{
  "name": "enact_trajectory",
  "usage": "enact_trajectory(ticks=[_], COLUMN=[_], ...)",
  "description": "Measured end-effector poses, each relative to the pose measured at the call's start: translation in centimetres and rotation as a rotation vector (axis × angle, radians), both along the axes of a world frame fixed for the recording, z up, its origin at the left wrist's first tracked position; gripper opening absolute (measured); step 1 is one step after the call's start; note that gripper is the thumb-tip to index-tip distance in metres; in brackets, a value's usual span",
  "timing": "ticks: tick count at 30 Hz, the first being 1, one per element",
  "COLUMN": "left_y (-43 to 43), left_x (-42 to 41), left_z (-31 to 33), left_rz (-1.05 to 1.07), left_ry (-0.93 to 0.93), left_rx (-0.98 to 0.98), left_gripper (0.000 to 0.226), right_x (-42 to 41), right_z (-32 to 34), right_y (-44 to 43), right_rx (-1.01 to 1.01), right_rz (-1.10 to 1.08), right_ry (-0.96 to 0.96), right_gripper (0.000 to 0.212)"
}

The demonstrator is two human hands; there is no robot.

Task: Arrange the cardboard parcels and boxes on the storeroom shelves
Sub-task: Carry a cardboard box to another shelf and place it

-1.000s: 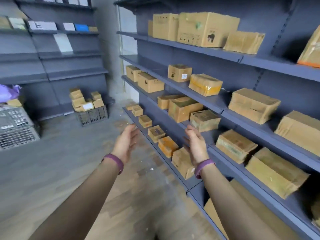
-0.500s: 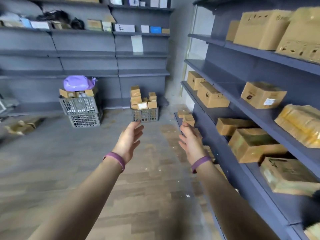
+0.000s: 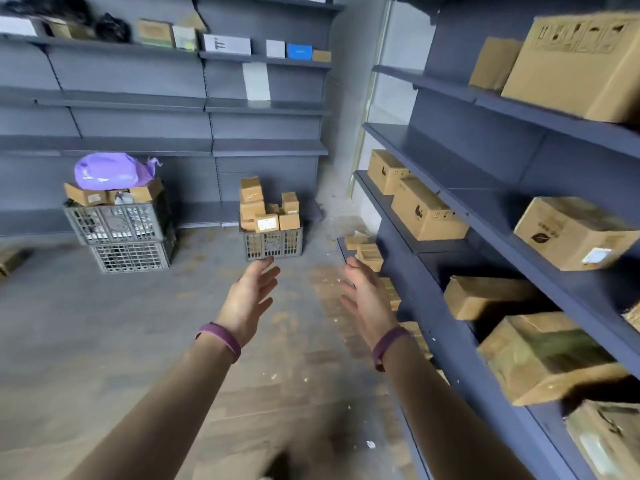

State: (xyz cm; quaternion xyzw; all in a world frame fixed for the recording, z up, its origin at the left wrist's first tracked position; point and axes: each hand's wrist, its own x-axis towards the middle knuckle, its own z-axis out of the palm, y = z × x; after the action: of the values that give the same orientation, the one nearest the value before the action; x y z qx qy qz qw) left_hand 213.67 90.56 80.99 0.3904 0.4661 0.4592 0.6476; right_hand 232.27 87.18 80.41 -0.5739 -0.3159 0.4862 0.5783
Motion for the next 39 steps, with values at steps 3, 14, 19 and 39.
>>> enact_trajectory(ticks=[3,14,19,39], left_y=[6.9,26.9,35.1,71.2], left_x=[1.0,5.7,8.9,27.4], left_z=[0.4,2.9,1.8,1.4], left_rz=[-0.030,-0.153,-0.182,-0.162], left_ry=[-0.034,-0.010,0.016,0.028], left_rx=[-0.009,0.025,0.009,-0.035], left_gripper=[0.047,0.051,0.053,0.018], right_x=[0.8,5.0,8.7,25.8], right_z=[0.7,2.1,0.9,-0.9], right_y=[6.0,25.2,33.5,71.7], right_rx=[-0.027,-0.010,-0.029,-0.001], right_rz=[-0.051,-0.109,-0.110,-0.038], right_ry=[-0.011,-0.034,-0.066,-0.128], right_gripper=[0.018,0.029,0.041,0.037])
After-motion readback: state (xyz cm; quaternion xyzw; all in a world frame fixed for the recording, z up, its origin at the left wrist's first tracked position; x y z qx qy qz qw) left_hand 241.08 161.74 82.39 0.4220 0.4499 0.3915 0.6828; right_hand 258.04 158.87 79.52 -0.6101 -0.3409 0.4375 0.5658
